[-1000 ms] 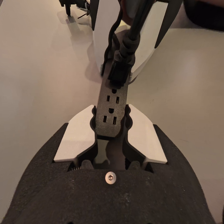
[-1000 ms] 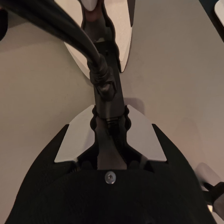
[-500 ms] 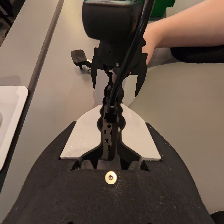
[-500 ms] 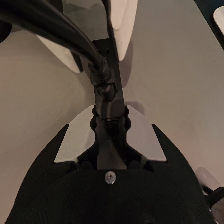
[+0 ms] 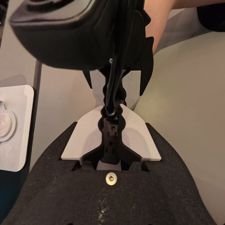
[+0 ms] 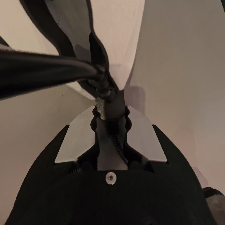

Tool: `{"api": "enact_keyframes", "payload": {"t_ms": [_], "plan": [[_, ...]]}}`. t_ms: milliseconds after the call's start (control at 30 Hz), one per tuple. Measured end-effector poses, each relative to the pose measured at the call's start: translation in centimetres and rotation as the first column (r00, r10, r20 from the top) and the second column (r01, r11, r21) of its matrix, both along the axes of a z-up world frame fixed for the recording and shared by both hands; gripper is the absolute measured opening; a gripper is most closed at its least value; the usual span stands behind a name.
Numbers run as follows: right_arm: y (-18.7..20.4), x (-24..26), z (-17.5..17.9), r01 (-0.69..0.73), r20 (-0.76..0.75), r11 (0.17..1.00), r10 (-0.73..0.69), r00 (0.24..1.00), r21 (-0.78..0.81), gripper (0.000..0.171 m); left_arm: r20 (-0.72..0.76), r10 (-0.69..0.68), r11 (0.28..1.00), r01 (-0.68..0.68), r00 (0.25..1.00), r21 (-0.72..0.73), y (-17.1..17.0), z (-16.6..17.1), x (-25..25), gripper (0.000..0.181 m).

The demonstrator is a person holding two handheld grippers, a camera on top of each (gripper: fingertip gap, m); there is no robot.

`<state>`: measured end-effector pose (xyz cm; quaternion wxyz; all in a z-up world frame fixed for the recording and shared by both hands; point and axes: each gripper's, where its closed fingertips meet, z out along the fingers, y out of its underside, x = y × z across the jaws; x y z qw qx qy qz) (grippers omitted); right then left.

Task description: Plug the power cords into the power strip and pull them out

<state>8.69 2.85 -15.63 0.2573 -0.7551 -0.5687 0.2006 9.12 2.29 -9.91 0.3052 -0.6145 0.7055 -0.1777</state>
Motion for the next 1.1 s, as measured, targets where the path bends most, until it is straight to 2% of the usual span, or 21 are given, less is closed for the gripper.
{"api": "enact_keyframes", "payload": {"t_ms": [133,533,833,1100], "plan": [[0.0,0.0,-0.1,0.003,0.063,1.000,-0.003,0.998,-0.002,0.045,-0.013,-0.009,1.000,0.009,1.000,-0.003,0.1,-0.5,0.0,0.018],[-0.3,0.2,-0.1,0.022,0.059,0.999,-0.020,0.998,-0.034,0.045,0.024,0.012,0.998,-0.010,1.000,-0.070,-0.3,0.5,-0.4,0.019],[-0.3,0.3,-0.1,0.031,0.063,0.999,-0.029,0.998,-0.035,0.045,0.151,0.021,0.987,0.003,0.988,-0.162,-0.3,0.6,-0.2,0.020],[-0.2,0.1,-0.1,0.036,0.067,0.999,-0.034,0.997,-0.027,0.045,0.012,0.008,0.998,-0.007,1.000,-0.065,-0.3,0.6,-0.8,0.018]]}}
